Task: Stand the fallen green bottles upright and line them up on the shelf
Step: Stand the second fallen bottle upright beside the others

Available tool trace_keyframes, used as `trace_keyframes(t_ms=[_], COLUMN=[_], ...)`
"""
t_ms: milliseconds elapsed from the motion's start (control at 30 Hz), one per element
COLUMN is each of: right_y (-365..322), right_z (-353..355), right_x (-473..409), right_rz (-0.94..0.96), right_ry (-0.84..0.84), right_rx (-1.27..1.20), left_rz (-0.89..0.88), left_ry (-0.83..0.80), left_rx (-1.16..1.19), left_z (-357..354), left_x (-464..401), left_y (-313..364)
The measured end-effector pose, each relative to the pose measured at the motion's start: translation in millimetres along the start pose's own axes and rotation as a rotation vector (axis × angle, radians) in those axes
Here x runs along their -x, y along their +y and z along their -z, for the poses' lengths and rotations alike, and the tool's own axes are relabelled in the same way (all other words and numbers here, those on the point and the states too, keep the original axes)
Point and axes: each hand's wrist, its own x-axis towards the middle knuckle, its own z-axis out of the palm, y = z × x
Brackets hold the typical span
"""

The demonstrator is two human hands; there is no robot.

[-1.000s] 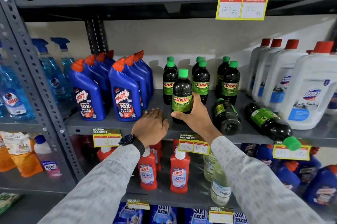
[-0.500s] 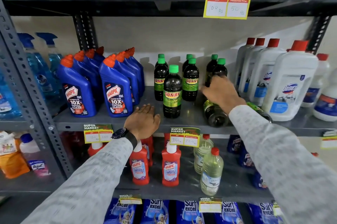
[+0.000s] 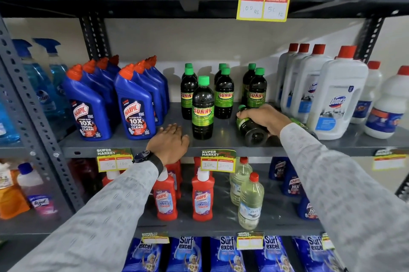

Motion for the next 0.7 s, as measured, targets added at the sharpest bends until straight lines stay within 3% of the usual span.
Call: trace_keyframes(t_ms=[200,333,433,700], right_y=[-28,-19,-5,19], right_z=[-9,-27,-50,-61], right_x=[7,16,14,16], right_rz=[0.241,0.43,0.532,0.588], right_ry=[0.173,0.313,0.32,0.38], right_rx=[-0.28,-0.28,-0.23,-0.174], left_rz=[-0.016,-0.009,0.036,0.007], left_ry=[0.037,0.012,0.021,0.047], left_rx=[0.015,0.05,0.036,0.054], left_z=[-3,-2,-6,-3], left_x=[0,-1,-2,-1], left_y=[-2,2,-4,-2])
